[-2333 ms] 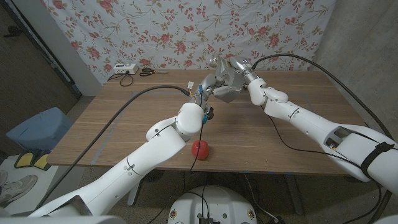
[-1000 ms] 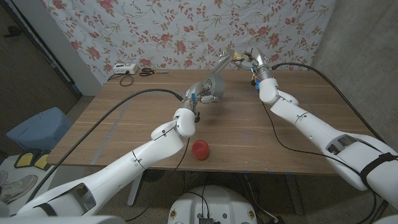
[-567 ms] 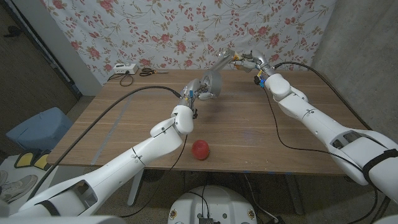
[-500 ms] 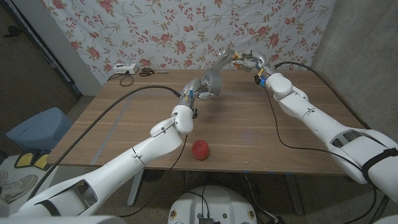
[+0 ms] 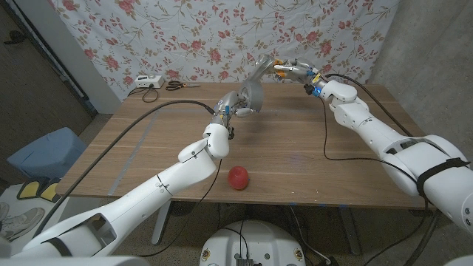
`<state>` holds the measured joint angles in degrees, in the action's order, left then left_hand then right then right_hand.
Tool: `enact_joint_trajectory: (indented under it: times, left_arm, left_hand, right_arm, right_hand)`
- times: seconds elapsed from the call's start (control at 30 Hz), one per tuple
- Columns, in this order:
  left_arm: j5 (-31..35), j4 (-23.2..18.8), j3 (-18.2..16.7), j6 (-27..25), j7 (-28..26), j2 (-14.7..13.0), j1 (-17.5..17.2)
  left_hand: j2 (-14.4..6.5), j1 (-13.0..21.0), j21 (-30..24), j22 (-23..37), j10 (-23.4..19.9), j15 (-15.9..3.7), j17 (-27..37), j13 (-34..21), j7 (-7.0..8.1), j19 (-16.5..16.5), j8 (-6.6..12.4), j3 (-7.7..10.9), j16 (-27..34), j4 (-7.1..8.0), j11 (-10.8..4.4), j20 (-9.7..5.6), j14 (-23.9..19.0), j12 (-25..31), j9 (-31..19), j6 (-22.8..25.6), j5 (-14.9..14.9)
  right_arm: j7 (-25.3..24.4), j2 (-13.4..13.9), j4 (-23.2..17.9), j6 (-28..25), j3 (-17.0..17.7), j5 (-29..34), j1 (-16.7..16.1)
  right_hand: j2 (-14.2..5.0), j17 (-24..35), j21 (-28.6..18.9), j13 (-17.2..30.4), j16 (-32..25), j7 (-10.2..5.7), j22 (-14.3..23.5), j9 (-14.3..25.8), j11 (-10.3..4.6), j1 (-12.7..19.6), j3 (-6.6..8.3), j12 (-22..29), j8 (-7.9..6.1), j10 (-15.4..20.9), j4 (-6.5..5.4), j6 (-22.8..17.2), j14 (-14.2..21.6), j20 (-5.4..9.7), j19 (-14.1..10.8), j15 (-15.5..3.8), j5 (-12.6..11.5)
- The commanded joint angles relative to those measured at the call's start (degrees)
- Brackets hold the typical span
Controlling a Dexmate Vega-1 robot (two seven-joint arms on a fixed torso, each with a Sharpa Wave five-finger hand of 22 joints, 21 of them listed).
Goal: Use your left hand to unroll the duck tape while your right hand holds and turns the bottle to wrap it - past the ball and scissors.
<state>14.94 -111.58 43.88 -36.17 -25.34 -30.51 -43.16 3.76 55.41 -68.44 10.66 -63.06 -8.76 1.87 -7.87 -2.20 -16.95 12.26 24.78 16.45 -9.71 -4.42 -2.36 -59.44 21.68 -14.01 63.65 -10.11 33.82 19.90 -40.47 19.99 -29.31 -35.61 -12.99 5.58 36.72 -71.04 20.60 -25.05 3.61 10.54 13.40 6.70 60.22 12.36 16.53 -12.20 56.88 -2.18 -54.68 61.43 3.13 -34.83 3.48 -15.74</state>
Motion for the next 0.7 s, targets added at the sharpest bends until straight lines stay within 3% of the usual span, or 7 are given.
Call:
enact_joint_trajectory:
  times: [0.03, 0.37, 0.63, 0.7]
  left_arm:
    - [1.73, 0.18, 0.04, 0.52, 0.09, 0.51, -0.12]
    - [3.44, 0.29, 0.72, 0.66, 0.58, 0.48, -0.21]
    - [5.3, -1.52, 1.58, -1.58, 4.5, -1.64, 1.0]
    - [5.47, -2.25, 1.99, -2.29, 7.28, -2.86, 2.05]
  left_hand:
    - [-11.61, 10.79, -0.4, 0.03, -7.99, -4.9, 11.83, -6.2, 0.17, 0.03, 0.38, 0.02, 0.72, 0.62, -7.29, -2.29, -4.03, 0.42, -0.56, 0.45, -0.42]
    - [-11.6, 10.79, -0.47, 0.02, -8.03, -4.88, 11.92, -6.25, 0.28, 0.19, 0.27, -0.04, 0.53, 0.64, -7.28, -2.35, -3.93, 0.3, -0.48, 0.43, -0.43]
    - [-11.69, 10.72, -0.48, 0.0, -7.82, -4.83, 12.0, -6.46, 0.37, 0.49, 0.29, -0.09, 0.33, 0.75, -7.23, -2.35, -3.82, 0.17, -0.58, 0.42, -0.46]
    - [-11.66, 10.7, -0.45, 0.0, -7.8, -4.88, 12.03, -6.58, 0.38, 0.69, 0.28, -0.12, 0.3, 0.75, -7.24, -2.19, -3.8, 0.2, -0.55, 0.45, -0.46]
  right_arm:
    - [31.43, -5.67, 17.49, -2.7, 2.41, -5.3, 7.76]
    - [37.9, -8.13, 20.51, -13.42, 7.69, -9.0, 9.08]
    - [35.42, -8.92, 21.07, -18.64, 10.85, -8.57, 9.04]
    - [34.95, -8.68, 21.05, -18.57, 10.24, -6.56, 9.48]
  right_hand:
    - [-15.82, 1.3, -0.88, 0.31, -1.3, 1.56, 0.0, 0.71, -2.21, 13.92, 2.78, 1.06, -0.85, 13.44, -1.13, -4.73, 15.84, 4.69, -1.38, -15.62, 0.78]
    - [-15.47, 3.08, -1.84, -0.33, -2.63, 3.56, -0.18, 1.68, -1.22, 14.67, 4.48, 1.14, -1.45, 15.24, 0.27, -5.48, 17.01, 4.62, -2.76, -15.53, 1.93]
    - [-15.31, 3.88, -1.96, 0.21, -3.01, 3.47, -0.19, 2.15, -1.73, 14.52, 5.02, 1.38, -1.53, 15.19, 0.62, -5.45, 16.89, 4.69, -2.37, -15.39, 2.42]
    - [-15.23, 4.83, -1.65, 0.92, -2.92, 2.41, -0.11, 2.75, -2.33, 13.78, 5.29, 1.25, -1.38, 13.9, 0.52, -4.74, 15.65, 5.07, -0.27, -15.31, 2.98]
